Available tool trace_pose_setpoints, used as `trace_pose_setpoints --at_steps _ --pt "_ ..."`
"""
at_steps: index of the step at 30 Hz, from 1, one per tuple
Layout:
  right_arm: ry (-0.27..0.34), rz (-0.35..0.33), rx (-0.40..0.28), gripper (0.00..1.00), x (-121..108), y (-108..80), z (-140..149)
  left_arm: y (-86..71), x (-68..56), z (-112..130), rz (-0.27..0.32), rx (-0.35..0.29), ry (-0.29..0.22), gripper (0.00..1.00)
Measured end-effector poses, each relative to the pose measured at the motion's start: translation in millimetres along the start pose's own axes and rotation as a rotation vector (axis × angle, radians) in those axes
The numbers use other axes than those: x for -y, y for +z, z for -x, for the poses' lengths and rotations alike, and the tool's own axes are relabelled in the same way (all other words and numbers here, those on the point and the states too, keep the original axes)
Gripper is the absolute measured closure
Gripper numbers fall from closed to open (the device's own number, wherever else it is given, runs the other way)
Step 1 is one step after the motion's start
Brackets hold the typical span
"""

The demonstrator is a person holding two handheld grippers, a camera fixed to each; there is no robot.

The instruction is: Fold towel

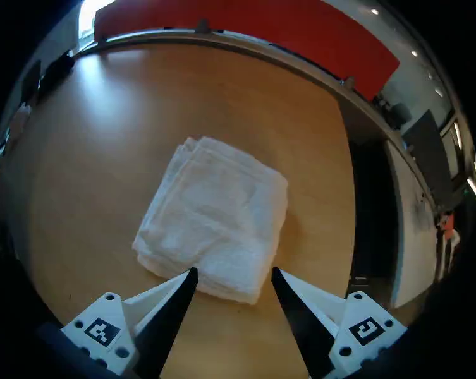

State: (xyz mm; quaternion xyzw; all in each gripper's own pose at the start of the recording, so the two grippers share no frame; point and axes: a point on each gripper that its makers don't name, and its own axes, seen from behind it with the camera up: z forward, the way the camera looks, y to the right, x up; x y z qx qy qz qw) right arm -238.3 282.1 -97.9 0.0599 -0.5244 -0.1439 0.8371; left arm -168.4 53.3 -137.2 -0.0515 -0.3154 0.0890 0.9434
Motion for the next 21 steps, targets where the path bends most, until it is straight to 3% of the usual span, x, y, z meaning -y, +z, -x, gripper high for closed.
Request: trace_pose_setpoints --at_steps 12,21 --pt "-0.008 -0.07 -0.043 0.1 39 8.5 -28 -2.8 4.3 2 -0.01 0.001 -0.007 0.02" --pt "-0.009 -0.09 -0.032 0.1 53 17.9 -26 -4.8 5.2 3 -0.014 0.002 -0.009 0.01"
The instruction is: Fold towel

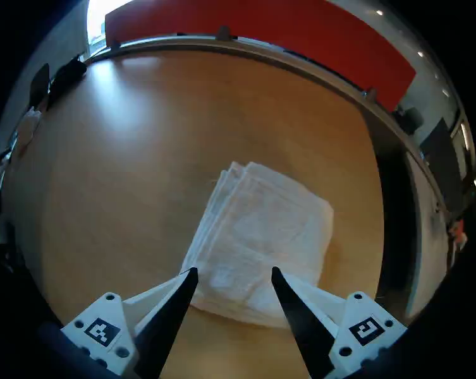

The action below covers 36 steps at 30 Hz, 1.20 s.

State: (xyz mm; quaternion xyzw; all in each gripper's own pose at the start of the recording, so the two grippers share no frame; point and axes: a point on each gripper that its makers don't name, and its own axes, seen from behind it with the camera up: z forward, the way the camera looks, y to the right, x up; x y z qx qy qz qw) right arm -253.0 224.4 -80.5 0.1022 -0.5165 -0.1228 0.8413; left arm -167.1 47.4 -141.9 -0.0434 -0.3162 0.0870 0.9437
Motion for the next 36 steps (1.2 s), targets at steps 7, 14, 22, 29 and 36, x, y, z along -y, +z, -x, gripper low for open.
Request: trace_pose_setpoints --at_steps 7,14,22,29,36 --pt "-0.009 -0.006 0.031 0.1 5 10.5 13 -2.6 3.2 1 -0.006 0.003 0.004 0.02" --pt "-0.015 -0.006 0.035 0.1 5 11.9 15 -3.4 5.1 2 -0.011 0.006 0.003 0.02" --pt "-0.007 0.0 -0.002 0.1 2 1.0 3 -2.0 5.6 -1 -0.011 0.0 -0.008 0.02" --pt "0.004 0.007 -0.015 0.1 1 -2.7 -1 -0.6 6.0 -2 -0.011 -0.005 -0.015 0.01" --pt "0.058 0.014 -0.047 0.1 2 -5.9 -12 -0.4 8.1 -2 -0.013 -0.007 -0.02 0.02"
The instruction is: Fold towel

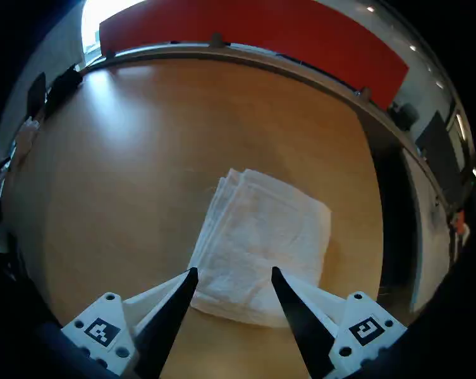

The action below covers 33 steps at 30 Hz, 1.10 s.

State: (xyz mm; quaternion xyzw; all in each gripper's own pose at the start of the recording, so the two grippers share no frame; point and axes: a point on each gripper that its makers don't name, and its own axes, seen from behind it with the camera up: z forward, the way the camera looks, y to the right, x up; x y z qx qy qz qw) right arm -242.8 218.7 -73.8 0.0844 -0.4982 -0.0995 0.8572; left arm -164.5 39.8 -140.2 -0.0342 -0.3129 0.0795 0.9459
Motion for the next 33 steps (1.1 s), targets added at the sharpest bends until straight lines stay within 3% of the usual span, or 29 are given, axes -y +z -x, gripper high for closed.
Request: trace_pose_setpoints --at_steps 19,27,33 --pt "0.365 0.072 -0.041 0.1 -6 -2.7 -13 1.9 3.5 -2 -0.013 -0.006 -0.018 0.02" --pt "0.37 0.105 -0.098 0.1 -7 -8.9 -24 3.4 5.0 -1 -0.016 -0.003 -0.032 0.01" --pt "0.344 0.152 -0.192 0.1 -9 -20.0 -41 4.7 4.7 -1 -0.015 -0.004 -0.043 0.01"
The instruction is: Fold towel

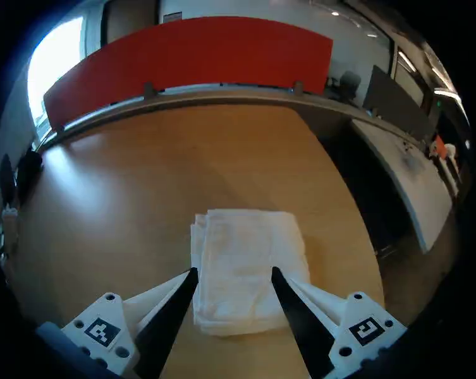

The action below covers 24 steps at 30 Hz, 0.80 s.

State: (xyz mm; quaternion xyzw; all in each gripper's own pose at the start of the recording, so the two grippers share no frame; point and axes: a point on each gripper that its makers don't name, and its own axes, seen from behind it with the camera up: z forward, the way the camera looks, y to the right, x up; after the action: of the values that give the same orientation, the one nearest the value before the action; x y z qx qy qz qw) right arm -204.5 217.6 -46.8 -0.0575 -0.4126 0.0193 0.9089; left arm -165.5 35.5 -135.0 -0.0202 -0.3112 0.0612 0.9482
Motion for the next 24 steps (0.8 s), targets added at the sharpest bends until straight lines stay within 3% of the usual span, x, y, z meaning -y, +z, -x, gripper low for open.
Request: trace_pose_setpoints --at_steps 24 --pt "0.067 0.023 -0.357 0.11 14 -34.8 -73 -3.5 2.7 -4 -0.005 -0.007 -0.016 0.02"
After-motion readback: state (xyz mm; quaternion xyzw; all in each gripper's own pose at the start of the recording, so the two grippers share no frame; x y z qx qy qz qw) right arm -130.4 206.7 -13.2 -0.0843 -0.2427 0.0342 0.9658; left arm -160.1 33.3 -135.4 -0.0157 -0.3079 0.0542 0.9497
